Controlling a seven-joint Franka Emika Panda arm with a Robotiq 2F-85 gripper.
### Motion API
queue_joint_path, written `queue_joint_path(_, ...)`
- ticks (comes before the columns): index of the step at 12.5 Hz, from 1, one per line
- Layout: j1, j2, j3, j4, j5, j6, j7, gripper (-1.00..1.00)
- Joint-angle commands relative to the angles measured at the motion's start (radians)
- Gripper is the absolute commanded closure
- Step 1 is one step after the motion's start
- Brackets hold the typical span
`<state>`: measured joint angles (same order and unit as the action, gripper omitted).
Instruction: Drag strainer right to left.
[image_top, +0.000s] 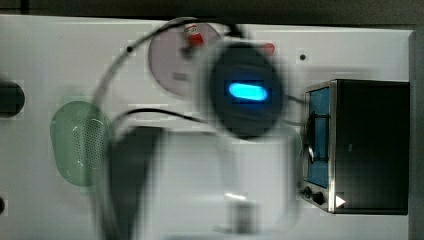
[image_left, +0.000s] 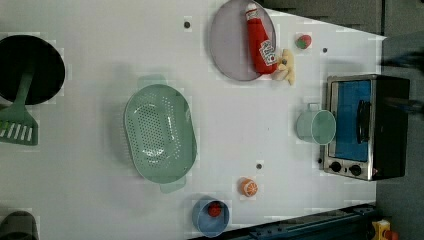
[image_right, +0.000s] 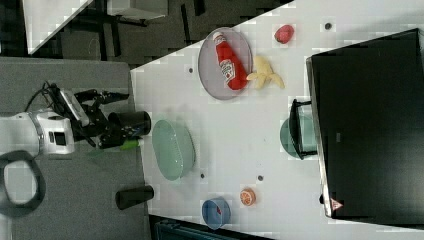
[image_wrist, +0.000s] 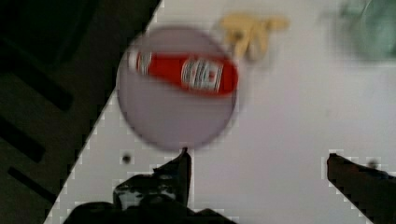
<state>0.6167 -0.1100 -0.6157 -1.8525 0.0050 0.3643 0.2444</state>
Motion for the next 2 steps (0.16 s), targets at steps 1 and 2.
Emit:
queue_joint_path(1, -0.041, -0.008, -0.089, -0.038, -0.049, -0.102, -0.294, -1.00)
queue_joint_path(2, -0.041, -0.029, -0.094, -0.038, -0.064, -0.132, -0.293, -1.00)
